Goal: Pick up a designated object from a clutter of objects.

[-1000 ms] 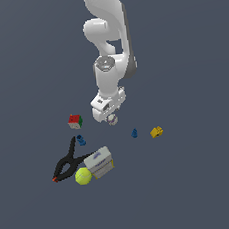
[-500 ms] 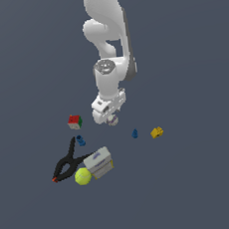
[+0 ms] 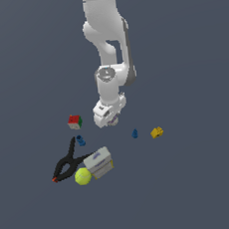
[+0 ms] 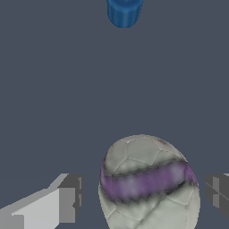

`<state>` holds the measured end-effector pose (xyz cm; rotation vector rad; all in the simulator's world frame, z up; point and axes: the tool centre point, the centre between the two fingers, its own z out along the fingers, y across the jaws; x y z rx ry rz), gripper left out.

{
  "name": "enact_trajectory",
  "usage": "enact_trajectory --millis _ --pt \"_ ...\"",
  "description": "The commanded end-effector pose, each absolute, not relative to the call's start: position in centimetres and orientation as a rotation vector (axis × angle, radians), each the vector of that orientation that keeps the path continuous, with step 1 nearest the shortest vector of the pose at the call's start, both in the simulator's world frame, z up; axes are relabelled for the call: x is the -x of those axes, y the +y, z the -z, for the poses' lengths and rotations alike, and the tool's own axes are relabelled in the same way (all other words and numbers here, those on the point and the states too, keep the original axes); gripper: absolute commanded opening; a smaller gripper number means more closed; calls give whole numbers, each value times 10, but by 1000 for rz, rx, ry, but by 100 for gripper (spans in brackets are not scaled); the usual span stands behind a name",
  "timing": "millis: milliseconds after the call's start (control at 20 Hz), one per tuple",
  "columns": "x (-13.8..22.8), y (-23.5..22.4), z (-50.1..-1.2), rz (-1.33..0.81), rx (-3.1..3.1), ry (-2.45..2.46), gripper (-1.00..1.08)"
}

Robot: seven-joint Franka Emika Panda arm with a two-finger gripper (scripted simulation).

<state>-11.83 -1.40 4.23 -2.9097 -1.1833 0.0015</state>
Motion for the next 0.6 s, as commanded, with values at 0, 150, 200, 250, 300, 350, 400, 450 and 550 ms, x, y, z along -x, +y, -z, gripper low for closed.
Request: enact_trajectory --millis 0,150,200,250,300,350,400,450,550 --pt "118 -14 -40 0 2910 -1184 100" --pt "118 -14 -40 0 2910 -1184 -100" --pt "118 -14 -40 0 2910 -1184 -100" --pt "118 -14 -40 0 2910 -1184 -100" --pt "118 -14 -40 0 2910 -1184 -100" --pt "118 -14 -40 0 2910 -1184 -100" --pt "118 -14 -40 0 2910 -1184 -100" --pt "118 -14 -40 0 2910 -1184 -100" --pt "117 -15 -41 3 2911 -1183 -100"
